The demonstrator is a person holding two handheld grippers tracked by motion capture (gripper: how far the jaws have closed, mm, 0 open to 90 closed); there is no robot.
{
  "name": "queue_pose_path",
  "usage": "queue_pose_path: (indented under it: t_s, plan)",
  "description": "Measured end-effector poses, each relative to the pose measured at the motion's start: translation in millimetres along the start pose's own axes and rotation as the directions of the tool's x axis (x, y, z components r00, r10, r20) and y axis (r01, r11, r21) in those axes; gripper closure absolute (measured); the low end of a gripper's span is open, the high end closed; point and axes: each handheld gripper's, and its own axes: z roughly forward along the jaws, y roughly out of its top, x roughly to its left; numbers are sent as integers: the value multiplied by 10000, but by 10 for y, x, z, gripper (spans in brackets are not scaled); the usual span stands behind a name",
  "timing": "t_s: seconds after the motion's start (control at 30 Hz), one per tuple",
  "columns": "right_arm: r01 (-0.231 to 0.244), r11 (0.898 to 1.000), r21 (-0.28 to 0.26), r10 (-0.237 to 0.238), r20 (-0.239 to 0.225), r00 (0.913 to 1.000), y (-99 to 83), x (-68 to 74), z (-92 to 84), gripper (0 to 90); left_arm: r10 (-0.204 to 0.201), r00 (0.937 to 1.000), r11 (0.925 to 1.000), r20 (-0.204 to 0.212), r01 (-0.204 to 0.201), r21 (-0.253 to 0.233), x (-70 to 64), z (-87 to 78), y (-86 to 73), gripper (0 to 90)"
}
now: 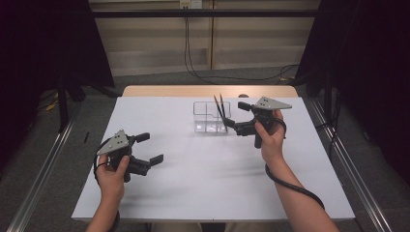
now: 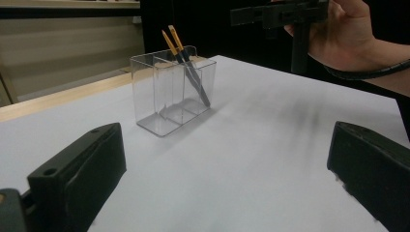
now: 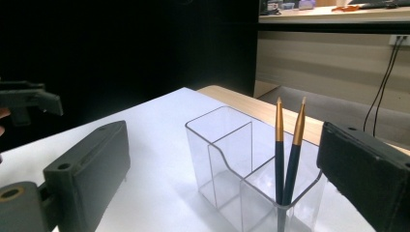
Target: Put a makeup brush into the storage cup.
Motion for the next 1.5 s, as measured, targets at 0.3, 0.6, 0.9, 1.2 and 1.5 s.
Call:
queue_pose_path:
  t_s: [0.3, 0.6, 0.9, 1.2, 1.5]
  plan:
    - [104, 9999, 134, -106, 173, 9998, -19, -2, -108, 43, -9, 10000, 10000, -9, 9, 13, -8, 12, 3, 2]
    - [122, 9999, 85, -123, 111, 9999, -45, 22, -208, 43, -22, 10000, 10000, -2, 22, 3, -8, 12, 4, 1]
    - [134, 9997, 197, -136, 119, 9998, -82, 26, -301, 40, 36, 10000, 10000, 1, -36, 26, -5, 7, 5, 1]
    - [209, 9994, 288, -215, 190, 9996, -144, 30, -394, 38, 29, 10000, 10000, 35, -29, 19, -10, 16, 6, 2]
    - [241, 9993, 275, -247, 201, 9995, -165, 67, -487, 38, 29, 10000, 10000, 3, -29, 6, -9, 20, 7, 1]
